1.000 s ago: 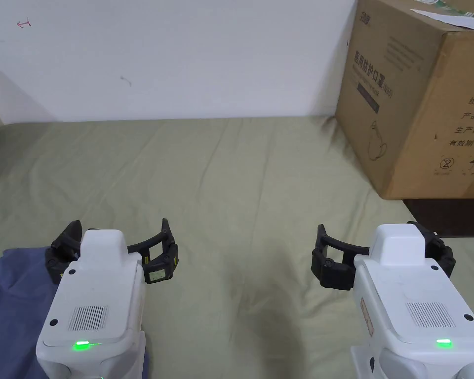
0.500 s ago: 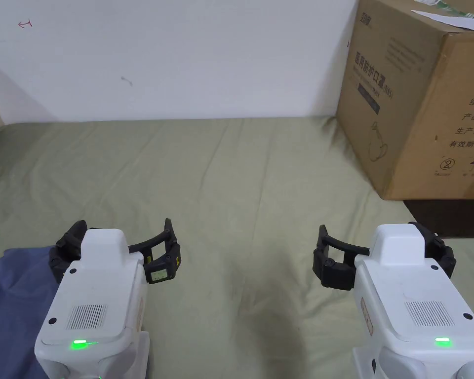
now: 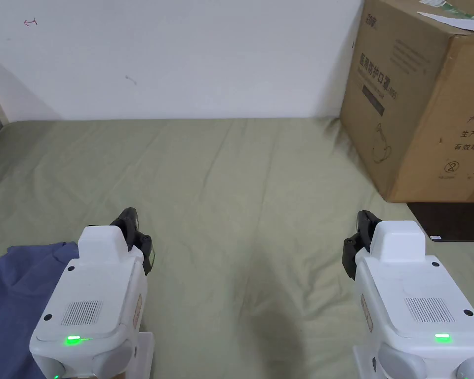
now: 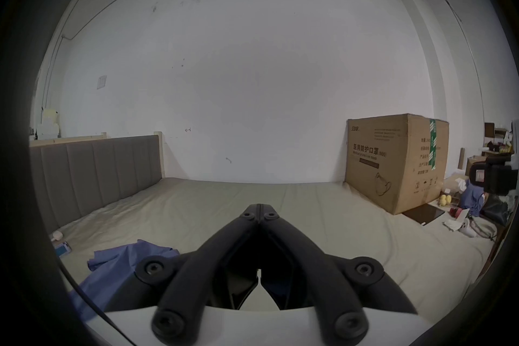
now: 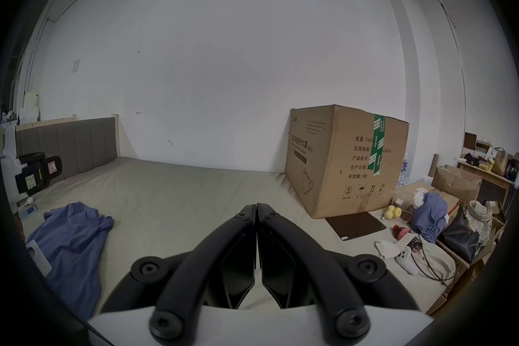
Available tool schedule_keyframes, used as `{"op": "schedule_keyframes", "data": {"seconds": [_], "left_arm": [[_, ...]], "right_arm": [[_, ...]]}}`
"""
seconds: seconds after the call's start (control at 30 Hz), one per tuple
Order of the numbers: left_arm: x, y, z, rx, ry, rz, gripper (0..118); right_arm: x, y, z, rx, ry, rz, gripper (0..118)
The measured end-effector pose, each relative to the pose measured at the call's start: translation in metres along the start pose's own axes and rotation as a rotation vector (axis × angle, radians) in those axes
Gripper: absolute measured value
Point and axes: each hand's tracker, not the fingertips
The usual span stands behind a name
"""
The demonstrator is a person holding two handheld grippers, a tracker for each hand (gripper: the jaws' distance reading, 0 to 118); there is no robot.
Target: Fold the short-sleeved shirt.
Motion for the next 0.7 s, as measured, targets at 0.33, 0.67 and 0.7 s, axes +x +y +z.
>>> {"op": "schedule_keyframes", "data": {"seconds": [0.33, 0.67, 0.7], "left_arm": [[-0.07, -0.001, 0.03, -0.01, 0.198, 0.006, 0], [-0.179, -0.001, 0.101, -0.041, 0.465, 0.006, 0], [-0.187, -0.001, 0.108, -0.041, 0.472, 0.008, 0]], "right_arm": [[-0.06, 0.009, -0.019, 0.022, 0.176, 0.021, 0], [-0.175, 0.015, -0.017, 0.036, 0.453, 0.008, 0], [-0.185, 0.016, -0.014, 0.037, 0.469, 0.007, 0]]}}
